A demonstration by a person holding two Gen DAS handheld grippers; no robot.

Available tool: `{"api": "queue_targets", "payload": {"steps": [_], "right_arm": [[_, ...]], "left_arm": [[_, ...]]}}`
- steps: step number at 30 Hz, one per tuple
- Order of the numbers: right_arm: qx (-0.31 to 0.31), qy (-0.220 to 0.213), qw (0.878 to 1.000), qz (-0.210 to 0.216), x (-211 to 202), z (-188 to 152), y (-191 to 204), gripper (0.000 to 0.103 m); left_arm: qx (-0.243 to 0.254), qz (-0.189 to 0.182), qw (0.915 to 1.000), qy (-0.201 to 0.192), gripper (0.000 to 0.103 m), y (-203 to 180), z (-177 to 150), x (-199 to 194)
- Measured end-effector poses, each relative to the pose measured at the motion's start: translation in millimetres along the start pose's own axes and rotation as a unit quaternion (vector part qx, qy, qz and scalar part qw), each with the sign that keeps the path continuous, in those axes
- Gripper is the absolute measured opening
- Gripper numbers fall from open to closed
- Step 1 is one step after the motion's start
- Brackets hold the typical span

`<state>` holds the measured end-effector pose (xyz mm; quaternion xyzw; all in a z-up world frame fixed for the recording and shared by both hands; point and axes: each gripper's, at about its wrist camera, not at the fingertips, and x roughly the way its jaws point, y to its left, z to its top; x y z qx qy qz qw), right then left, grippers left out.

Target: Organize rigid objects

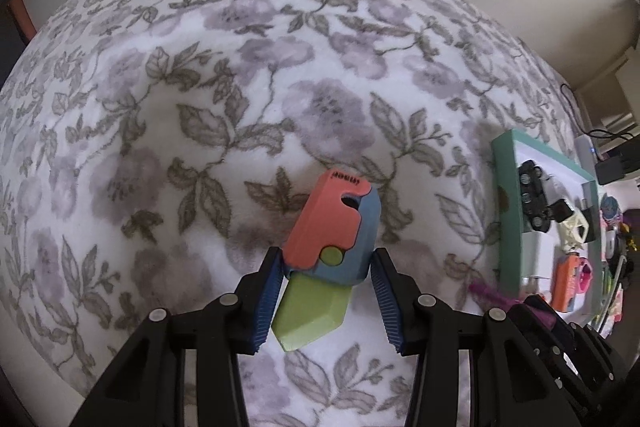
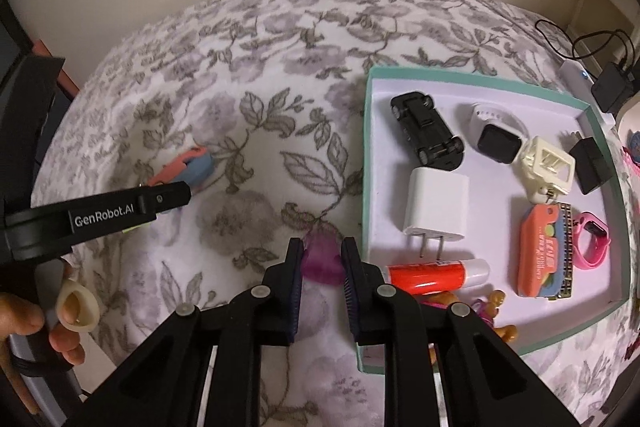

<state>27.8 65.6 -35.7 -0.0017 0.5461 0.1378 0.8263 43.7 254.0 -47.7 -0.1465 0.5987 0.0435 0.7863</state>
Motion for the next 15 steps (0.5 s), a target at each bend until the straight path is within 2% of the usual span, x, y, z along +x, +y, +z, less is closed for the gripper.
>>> {"api": "queue_targets", "payload": {"steps": [15], "right_arm": [[0.019,-0.038,0.999,0.033,-23,15,-11,0.016]], "left_arm": [[0.016,-0.001,0.9988,-0.047,0.047,-19,5,-32]]}}
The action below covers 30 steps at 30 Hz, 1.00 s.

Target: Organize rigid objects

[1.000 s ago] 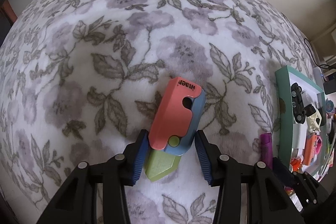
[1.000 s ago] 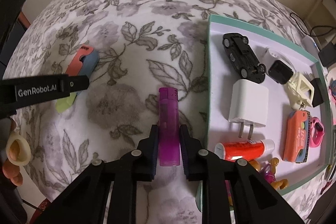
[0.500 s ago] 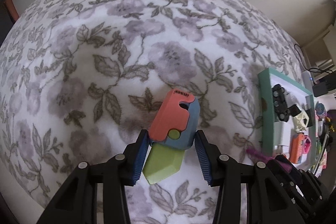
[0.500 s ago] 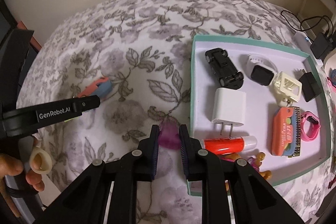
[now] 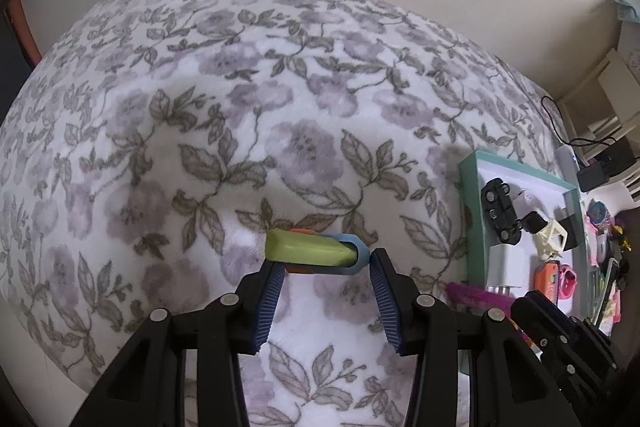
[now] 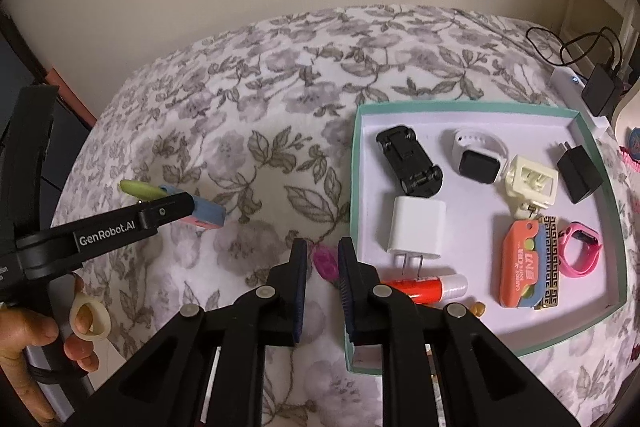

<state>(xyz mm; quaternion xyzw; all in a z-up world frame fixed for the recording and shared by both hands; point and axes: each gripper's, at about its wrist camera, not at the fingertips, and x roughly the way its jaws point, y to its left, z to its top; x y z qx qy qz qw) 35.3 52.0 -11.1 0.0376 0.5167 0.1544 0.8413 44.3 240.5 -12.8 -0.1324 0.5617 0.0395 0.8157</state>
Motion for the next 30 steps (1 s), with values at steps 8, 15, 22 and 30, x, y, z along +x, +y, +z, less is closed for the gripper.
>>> {"api": "queue_targets", "payload": {"steps": [8,15,22,30], "right_arm": [[0.007,0.027,1.0,-0.008,14,-1,-8,0.016],[-0.018,0.059,0.998,0.005,23,-11,4,0.016],[-0.045,0.095,0.994,-0.031,46,-25,15,0.025],[-0.077,0.097,0.99,-0.067,55,-32,27,0.031]], "left_arm": [[0.004,0.003,1.0,0.002,0.047,-3,1,2],[0.01,0.019,0.9996,0.018,0.047,-1,-7,9],[0.006,0.025,0.9994,0.023,0.047,5,-22,6],[0.013,0.022,0.9994,0.026,0.047,4,-26,5]]}}
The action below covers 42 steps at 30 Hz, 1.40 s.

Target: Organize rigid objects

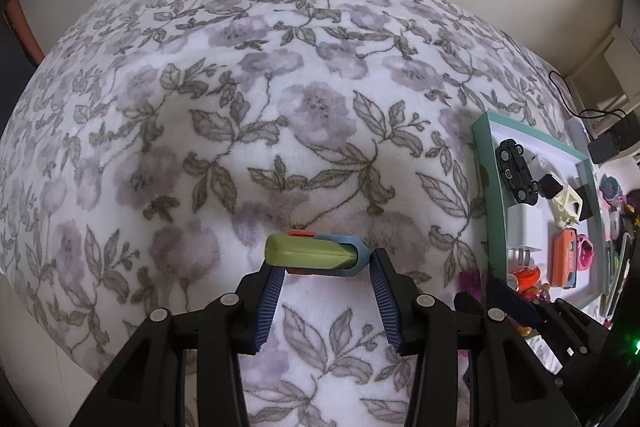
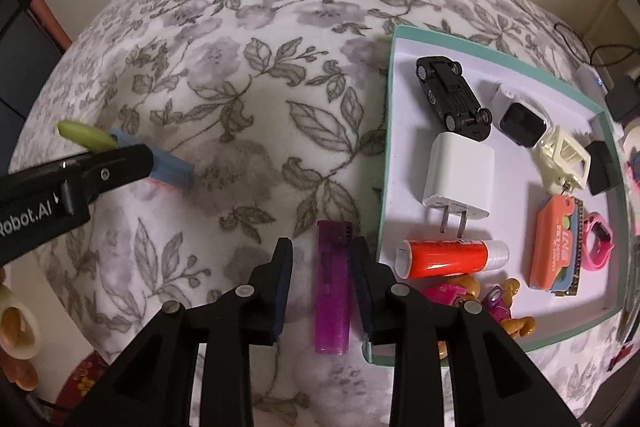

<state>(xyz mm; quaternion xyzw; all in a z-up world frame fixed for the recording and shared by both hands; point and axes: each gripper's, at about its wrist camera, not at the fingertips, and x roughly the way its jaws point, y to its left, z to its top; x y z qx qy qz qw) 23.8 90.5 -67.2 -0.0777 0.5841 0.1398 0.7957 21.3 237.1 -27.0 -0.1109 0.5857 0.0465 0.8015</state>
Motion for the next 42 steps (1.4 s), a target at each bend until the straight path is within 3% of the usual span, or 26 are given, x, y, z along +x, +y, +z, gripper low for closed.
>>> {"api": "queue_targets", "payload": {"steps": [13,17,18,20,23,25,28,31,38,42], "right_arm": [[0.003,0.009,1.0,-0.007,-2,-7,6,0.031],[-0.013,0.001,0.999,-0.045,-3,-13,15,0.032],[-0.02,0.004,0.999,-0.047,-1,-15,20,0.034],[-0.03,0.005,0.999,-0.043,2,-20,27,0.049],[-0.045,-0.001,0.998,-0.053,4,-23,34,0.055],[-0.033,-0.001,0.999,-0.031,3,-22,31,0.058],[0.0,0.03,0.999,0.034,13,-22,23,0.058],[-0.003,0.019,0.999,0.041,9,-21,24,0.056],[-0.017,0.014,1.0,0.003,14,-21,32,0.043],[-0.014,0.013,1.0,0.001,17,-18,29,0.04]], "left_arm": [[0.003,-0.006,1.0,0.002,0.047,2,-6,1],[0.015,-0.001,0.9999,0.006,0.047,-1,-15,-1],[0.02,0.001,0.9998,0.008,0.047,-3,-18,-1],[0.025,0.0,0.9996,0.014,0.047,-4,-23,1],[0.028,0.003,0.999,0.034,0.047,-4,-30,10],[0.028,0.006,0.9984,0.049,0.047,-1,-34,19],[0.015,0.007,0.9971,0.074,0.047,6,-37,33],[0.005,-0.001,0.9966,0.082,0.047,11,-38,38],[-0.011,-0.022,0.9966,0.079,0.047,24,-35,39],[-0.012,-0.022,0.9967,0.078,0.048,33,-33,39]]}}
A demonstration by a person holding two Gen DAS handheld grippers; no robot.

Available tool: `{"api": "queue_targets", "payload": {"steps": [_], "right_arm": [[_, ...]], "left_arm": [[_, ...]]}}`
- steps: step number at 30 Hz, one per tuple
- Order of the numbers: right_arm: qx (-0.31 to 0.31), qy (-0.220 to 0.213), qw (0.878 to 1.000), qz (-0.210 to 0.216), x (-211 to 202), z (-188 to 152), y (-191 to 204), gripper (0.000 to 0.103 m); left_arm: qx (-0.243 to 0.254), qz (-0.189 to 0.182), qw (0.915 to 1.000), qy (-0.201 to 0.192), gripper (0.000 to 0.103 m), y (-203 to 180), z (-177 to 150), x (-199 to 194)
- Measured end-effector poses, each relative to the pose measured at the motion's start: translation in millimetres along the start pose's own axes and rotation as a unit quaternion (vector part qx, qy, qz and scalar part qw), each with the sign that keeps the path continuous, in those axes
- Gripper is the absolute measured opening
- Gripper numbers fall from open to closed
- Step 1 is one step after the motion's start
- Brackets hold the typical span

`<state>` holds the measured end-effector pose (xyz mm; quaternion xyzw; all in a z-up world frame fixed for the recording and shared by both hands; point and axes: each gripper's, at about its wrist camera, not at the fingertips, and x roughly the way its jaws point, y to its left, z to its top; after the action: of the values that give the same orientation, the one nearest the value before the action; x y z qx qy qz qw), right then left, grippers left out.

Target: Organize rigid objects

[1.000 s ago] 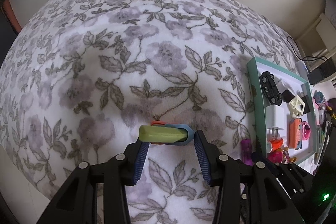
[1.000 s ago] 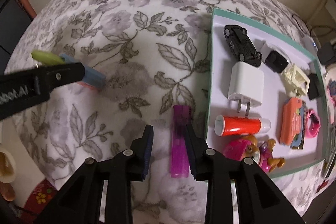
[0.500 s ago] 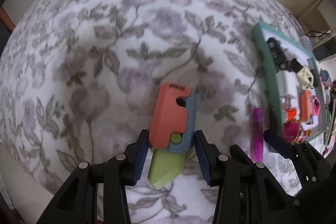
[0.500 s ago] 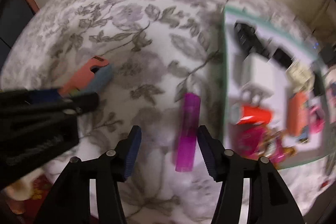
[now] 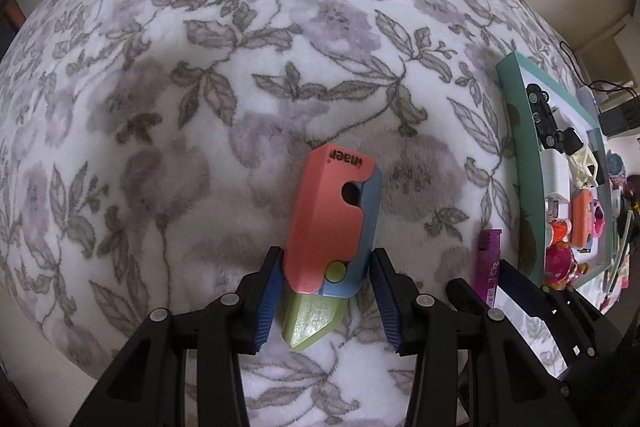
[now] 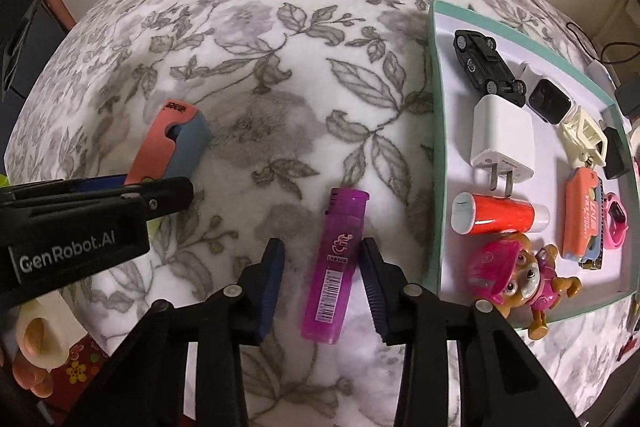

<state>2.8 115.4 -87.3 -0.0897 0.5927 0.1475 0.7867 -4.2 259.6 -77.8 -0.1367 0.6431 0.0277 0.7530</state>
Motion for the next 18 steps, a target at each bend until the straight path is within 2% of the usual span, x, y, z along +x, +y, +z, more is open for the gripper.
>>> {"api": "queue_targets", "payload": {"steps": [8,15,16,17,18], "right_arm": [[0.001,-0.003,1.0,0.007,-2,-1,-5,0.041],[-0.007,-0.008,1.0,-0.009,-2,-3,2,0.04],[-0.005,-0.009,1.0,-0.009,-2,-3,2,0.035],[-0.004,-0.009,1.0,-0.01,-3,-3,2,0.024],[-0.003,-0.01,1.0,-0.009,-4,-3,2,0.021]], "left_arm": [[0.013,0.019,0.9997,0.003,0.05,-13,5,2],[0.016,0.024,0.9996,0.001,0.05,-19,1,4],[0.018,0.026,0.9995,0.0,0.05,-19,1,4],[0.019,0.028,0.9994,-0.001,0.05,-20,1,4],[0.021,0.032,0.9993,-0.002,0.047,-21,1,4]]}}
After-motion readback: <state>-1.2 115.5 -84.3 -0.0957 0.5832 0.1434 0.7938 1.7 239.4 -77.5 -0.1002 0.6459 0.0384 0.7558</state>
